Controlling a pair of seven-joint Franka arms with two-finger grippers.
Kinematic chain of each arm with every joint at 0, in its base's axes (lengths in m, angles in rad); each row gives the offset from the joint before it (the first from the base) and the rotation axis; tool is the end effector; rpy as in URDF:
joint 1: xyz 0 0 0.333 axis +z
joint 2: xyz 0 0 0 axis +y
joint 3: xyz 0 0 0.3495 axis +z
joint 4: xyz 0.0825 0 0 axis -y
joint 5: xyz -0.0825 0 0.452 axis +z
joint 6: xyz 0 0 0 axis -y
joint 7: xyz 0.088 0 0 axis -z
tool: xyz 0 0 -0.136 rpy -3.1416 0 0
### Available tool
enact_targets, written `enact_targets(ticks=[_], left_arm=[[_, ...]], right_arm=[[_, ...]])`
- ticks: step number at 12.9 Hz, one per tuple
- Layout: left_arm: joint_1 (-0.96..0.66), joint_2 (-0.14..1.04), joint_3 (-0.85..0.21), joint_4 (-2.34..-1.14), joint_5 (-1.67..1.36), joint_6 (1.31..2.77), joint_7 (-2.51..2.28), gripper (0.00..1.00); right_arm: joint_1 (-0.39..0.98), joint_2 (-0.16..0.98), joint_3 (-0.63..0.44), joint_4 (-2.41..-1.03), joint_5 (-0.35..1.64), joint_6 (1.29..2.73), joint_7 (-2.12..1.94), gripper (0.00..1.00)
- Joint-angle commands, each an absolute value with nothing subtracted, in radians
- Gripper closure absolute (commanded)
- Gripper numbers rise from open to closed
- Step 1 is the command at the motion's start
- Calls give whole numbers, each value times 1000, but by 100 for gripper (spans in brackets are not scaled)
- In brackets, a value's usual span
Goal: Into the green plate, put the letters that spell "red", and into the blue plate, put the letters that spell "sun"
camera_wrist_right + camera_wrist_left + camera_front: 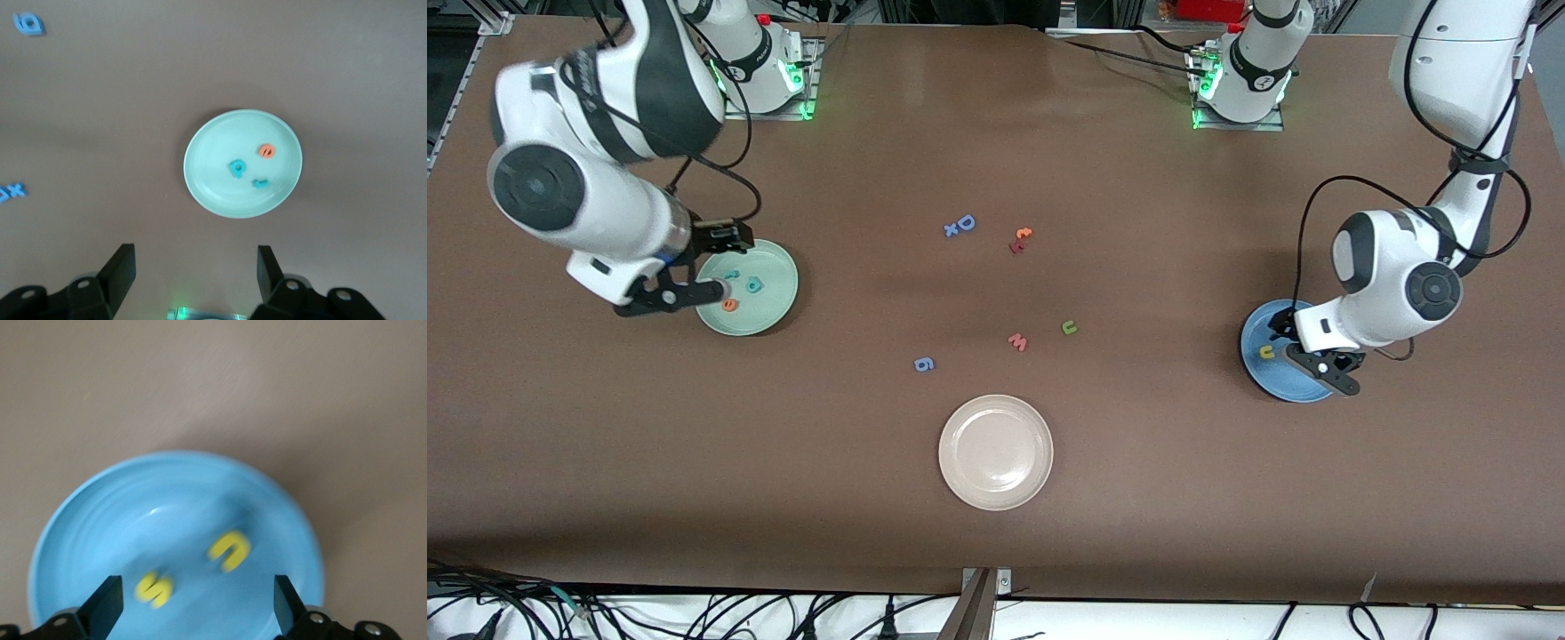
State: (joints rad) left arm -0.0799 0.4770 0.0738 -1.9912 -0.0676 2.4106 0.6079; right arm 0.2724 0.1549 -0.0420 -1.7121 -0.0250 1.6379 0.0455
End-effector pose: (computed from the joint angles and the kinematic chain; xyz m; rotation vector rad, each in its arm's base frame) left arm 0.6604 -0.0054 0.1637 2.9894 -0.8753 -0.0783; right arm 0.6300 0.1456 0.4603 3.0466 0.2891 -0.3420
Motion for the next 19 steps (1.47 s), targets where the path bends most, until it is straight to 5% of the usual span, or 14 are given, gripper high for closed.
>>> enact_targets(ticks=[1,9,14,19], left_arm=[[-204,463,64,-1983,-95,2404,395,0],[-489,512,64,-1913,-89,2408,-304,0],[-583,569,64,-1844,-40,2416,10,0],[-591,609,64,-1836,-49,2444,372,1]], right_arm=[[149,-17,0,-1872,-25,1712,43,0],[95,-26,-110,-1769,63,1564,-26,0],[71,-35,-110,-1726,98,1661,-31,0],[22,-18,-40,-1632,-25,1571,-40,0]])
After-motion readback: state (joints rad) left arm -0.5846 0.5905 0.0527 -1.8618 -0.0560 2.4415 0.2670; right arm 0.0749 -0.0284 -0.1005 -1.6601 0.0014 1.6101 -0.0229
